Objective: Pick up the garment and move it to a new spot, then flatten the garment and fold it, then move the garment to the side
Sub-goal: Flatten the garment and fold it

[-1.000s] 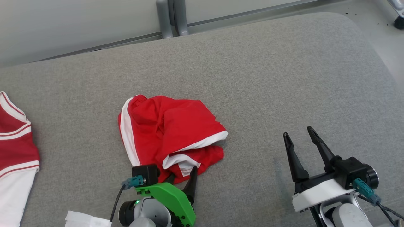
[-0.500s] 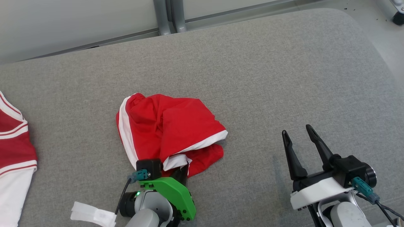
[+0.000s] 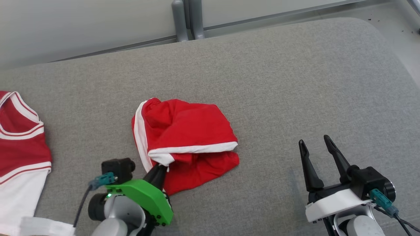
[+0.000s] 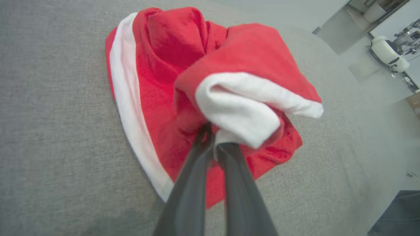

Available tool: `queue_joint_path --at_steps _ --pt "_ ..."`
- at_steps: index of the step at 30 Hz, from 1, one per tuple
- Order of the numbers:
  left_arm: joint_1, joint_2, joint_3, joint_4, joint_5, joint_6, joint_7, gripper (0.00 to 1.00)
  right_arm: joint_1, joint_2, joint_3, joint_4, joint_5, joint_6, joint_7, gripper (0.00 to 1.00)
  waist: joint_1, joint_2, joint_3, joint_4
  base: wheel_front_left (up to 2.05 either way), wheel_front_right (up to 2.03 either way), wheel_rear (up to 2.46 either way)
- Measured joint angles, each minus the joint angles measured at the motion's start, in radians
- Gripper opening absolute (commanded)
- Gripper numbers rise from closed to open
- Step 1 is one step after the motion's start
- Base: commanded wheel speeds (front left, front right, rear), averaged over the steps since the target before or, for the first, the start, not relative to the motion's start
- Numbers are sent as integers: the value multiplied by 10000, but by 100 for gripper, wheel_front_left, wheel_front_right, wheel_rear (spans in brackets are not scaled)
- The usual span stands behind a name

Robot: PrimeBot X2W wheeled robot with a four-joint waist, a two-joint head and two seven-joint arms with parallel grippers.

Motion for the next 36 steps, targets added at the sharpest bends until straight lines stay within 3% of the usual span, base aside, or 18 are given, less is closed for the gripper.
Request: queue_joint_path --at_steps 8,14,20,23,30,36 --pt "337 2173 451 -4328 602 951 1902 0 105 86 86 27 59 0 0 100 0 0 -200 361 0 0 0" --pt "-760 2585 -144 -6086 1074 947 3469 0 100 105 171 100 138 0 0 100 0 0 -407 420 0 0 0" --pt "-2638 2280 -970 -6036 1551 449 4638 0 101 123 245 136 460 0 0 100 0 0 -604 273 0 0 0" --pt "-3893 1783 -1476 -5434 1747 79 5139 0 94 125 376 136 568 -2 0 100 0 0 -687 102 0 0 0" --pt "-6016 479 -1678 -3722 2102 -182 5064 0 67 125 518 61 905 0 0 100 0 0 -657 -157 0 0 0" --pt "-7381 -61 -1523 -2213 2142 -389 4976 0 -29 127 602 50 1032 0 0 100 0 0 -500 -318 0 0 0"
